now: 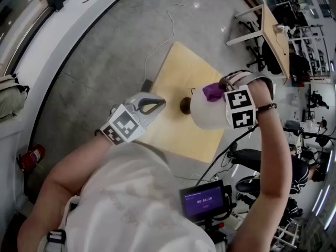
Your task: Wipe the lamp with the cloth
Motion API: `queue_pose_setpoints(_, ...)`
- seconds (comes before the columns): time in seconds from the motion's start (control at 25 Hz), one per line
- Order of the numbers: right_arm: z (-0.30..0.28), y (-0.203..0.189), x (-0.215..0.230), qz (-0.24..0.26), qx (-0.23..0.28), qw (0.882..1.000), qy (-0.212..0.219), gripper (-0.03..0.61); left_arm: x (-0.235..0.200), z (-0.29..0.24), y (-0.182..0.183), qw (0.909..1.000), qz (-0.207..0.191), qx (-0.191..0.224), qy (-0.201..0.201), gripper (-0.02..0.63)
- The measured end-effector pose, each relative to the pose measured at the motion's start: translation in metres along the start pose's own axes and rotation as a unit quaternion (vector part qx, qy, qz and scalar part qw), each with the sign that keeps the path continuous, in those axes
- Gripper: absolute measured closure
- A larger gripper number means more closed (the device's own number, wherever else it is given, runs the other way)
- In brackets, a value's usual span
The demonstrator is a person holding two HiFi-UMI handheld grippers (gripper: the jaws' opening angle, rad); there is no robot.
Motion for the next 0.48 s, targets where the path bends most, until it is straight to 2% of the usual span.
queue_pose_setpoints(0.28,-0.031,0.013,0.01,0.05,0.069,0.995,0.059,0.474,0.004,-0.011,0.008,1.0,0.006,0.003,0.005,0.614)
queue_pose_setpoints(0.48,-0.063,0.023,0.021,0.09,0.092,0.987,0.1,0.477,0.006,-0.022,0.012,0.9998,0.007,0.006,0.016,0.614)
Point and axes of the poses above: the fingertips, and each gripper's own axes: z backward along the fingers, x to its right, y out of its top, the point moved 2 cm from there along z, backward along the fingers, and after that the axes turned 11 degrees about z, right-handed, at the moved point
